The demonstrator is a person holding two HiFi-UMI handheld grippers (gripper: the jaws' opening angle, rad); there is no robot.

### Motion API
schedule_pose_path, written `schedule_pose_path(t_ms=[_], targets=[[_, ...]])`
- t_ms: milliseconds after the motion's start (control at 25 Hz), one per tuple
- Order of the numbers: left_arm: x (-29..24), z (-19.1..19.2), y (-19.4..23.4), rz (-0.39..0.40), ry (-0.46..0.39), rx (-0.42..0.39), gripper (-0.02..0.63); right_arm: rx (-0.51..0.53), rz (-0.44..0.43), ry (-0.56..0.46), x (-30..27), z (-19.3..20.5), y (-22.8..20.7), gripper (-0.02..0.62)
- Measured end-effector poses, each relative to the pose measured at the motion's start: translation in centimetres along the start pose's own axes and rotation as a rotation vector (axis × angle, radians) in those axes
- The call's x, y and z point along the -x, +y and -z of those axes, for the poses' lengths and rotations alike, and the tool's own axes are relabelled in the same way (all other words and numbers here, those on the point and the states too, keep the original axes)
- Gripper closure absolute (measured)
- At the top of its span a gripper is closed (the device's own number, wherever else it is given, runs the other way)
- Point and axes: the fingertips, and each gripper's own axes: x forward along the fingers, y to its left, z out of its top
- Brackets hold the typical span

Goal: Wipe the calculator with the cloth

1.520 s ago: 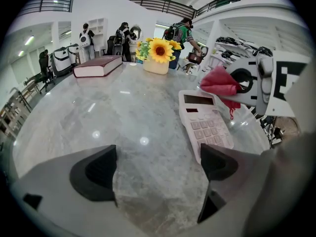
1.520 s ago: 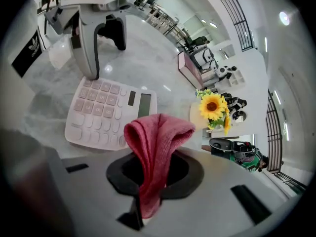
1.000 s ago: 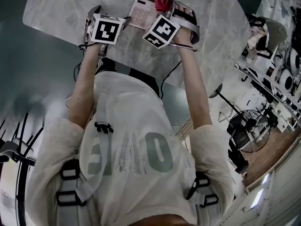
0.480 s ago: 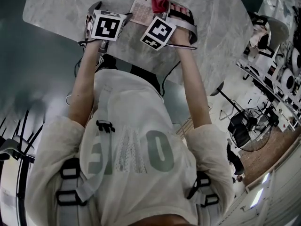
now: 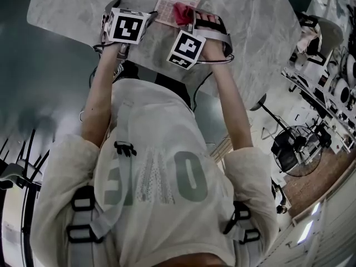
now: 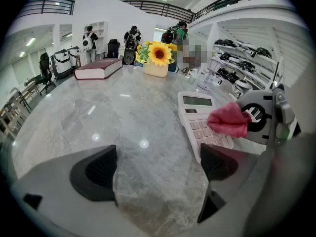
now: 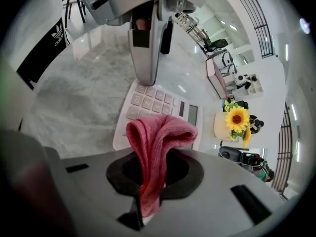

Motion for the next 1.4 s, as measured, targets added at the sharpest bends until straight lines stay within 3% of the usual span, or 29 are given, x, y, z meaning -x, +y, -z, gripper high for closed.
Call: schedule_pose_path(t_ms=[400,800,1080,1280,1400], targets=[[0.4,-0.1,0.2,0.0,-0.005,0.003,0.092,0.026,-0.095,-0.031,2.0,-1.5,3.5,0.543],[0.7,-0.1,0.5,-0.002,-0.015,0.001,0.092,0.045,-0.108,-0.027,2.9,-2.3,5.1,0.543],[0.9,0.1,0.6,-0.001,-0.016,0.002,0.092,0.04,-0.107,-0.027,3.0,-2.7,5.4,0.541],[1.3,0.1,0.8,-0.01,-0.015,0.002,0.094,0.013,-0.167,-0.047,3.4,-2.7,4.8,0.541],[1.6,-0.1,0.4,0.002,-0.04,0.058,0.094,-0.035,-0.131,-0.041,3.6,-1.7,2.4,0.541]])
